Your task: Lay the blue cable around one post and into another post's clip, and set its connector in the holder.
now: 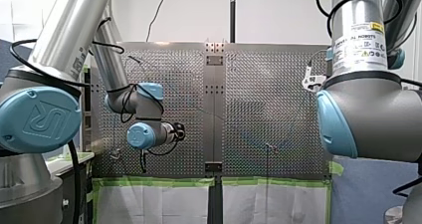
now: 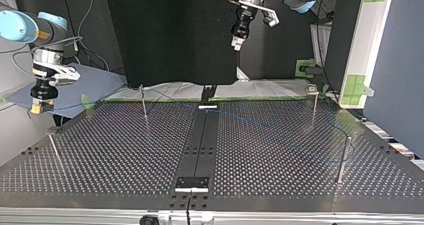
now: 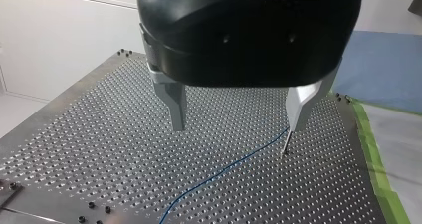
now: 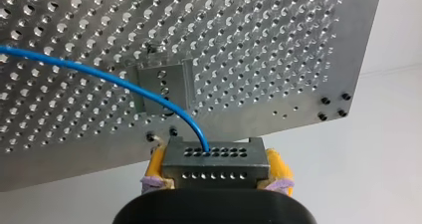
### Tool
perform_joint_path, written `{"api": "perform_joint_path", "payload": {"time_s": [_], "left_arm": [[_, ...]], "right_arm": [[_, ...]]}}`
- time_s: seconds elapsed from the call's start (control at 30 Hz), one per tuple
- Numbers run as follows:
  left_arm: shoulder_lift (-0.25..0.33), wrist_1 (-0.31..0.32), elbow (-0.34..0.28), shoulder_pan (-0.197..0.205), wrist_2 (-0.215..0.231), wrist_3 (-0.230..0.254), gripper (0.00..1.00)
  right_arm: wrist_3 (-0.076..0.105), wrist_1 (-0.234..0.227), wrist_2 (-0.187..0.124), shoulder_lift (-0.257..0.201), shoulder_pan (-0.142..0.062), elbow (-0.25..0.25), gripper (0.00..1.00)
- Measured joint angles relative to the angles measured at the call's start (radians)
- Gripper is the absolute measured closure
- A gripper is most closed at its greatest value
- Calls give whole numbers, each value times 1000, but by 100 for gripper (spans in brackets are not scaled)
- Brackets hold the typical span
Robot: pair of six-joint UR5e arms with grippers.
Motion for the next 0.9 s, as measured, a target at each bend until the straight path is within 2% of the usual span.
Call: {"api": "perform_joint_path", "payload": {"time_s": [0.13, 0.5, 0.9], "left_arm": [[0, -1, 0, 0, -1, 3, 0], [0, -1, 0, -1, -3, 4, 0], [0, -5, 1, -1, -4, 0, 0]], "right_arm": [[4, 13, -8, 27, -1, -22, 100], [3, 91, -32, 75, 7, -97, 100], [-10, 206, -35, 84, 23, -175, 100]]}}
